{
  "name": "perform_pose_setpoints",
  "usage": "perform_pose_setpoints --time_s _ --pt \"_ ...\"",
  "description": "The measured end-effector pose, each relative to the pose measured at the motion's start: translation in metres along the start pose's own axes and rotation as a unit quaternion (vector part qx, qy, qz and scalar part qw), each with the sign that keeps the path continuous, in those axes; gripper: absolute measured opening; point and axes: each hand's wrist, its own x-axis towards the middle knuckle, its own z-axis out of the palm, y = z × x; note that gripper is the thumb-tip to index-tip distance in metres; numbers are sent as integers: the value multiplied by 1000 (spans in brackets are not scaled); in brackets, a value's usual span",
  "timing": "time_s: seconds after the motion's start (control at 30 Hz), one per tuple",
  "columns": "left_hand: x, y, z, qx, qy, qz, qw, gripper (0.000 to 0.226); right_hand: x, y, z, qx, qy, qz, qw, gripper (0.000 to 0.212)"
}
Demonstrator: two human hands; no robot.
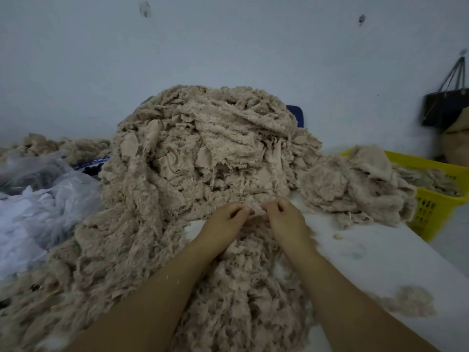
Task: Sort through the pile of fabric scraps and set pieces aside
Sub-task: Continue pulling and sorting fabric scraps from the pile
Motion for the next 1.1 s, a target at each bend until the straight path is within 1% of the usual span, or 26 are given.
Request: perform_pose_setpoints --time_s 0.07,0.13,0.2,0.27,0.3,0.33,0.37,0.4,0.43,0.5,0.57,0.63,0.67,0.73,0.8,0.83,0.87,0.93,0.97,1.0,1.03,1.07,1.1 --pt "17 2 3 114 17 20 993 22 -3 -1 1 -8 -16 1 1000 27" --pt "32 1 2 232 62 23 971 31 -4 0 1 -12 -17 -9 1000 31" --pt "39 -6 -4 319 116 -25 940 41 -5 2 1 2 -18 -21 1000 34" --pt "40 -15 -9 373 124 -89 915 45 -5 4 0 2 -26 -32 999 36" --pt "39 -17 -12 378 117 -101 913 39 -5 4 0 1 -31 -36 999 37" --pt "39 -17 -14 347 118 -95 926 29 -6 5 1 1 -36 -37 999 37" --pt "39 -14 -15 287 118 -79 947 17 -5 6 1 1 -40 -40 998 38" --pt "37 -9 -14 222 112 -59 967 13 -5 5 1 0 -42 -42 998 38" --pt "35 -2 -14 176 107 -30 978 17 -5 5 1 -1 -43 -44 998 39" --pt "27 13 -13 133 111 41 984 20 -6 2 2 16 -52 -42 998 46" --pt "15 27 -9 148 106 123 975 21 -7 -1 3 68 -73 -13 995 55" --pt "1 29 -2 214 90 189 954 22 -6 -3 1 107 -88 4 990 60" --pt "-5 28 1 249 87 205 943 23 -5 -3 0 104 -91 1 990 59" --pt "-14 23 3 298 102 226 922 25 -3 -3 -2 64 -91 -7 994 51" --pt "-20 16 3 325 108 230 911 26 0 -1 -1 17 -83 -21 996 34" --pt "-21 13 2 333 106 229 908 27 1 0 -2 4 -80 -28 996 29" --pt "-22 10 1 339 103 222 908 27 1 1 -2 -2 -76 -33 997 27" --pt "-21 3 0 354 100 194 909 29 -1 0 -1 21 -55 -37 998 26" --pt "-18 -2 -1 362 99 164 912 30 -1 -1 -2 40 -36 -38 998 27" --pt "-14 -7 -5 339 108 118 927 30 -2 -2 -3 60 -9 -37 997 28" --pt "-11 -12 -10 279 131 63 949 28 -2 -3 -6 80 23 -32 996 29" --pt "-9 -17 -19 192 168 4 967 27 -1 -4 -10 103 59 -21 993 29" --pt "-7 -23 -28 104 216 -48 970 28 1 -5 -14 128 92 -8 987 29"
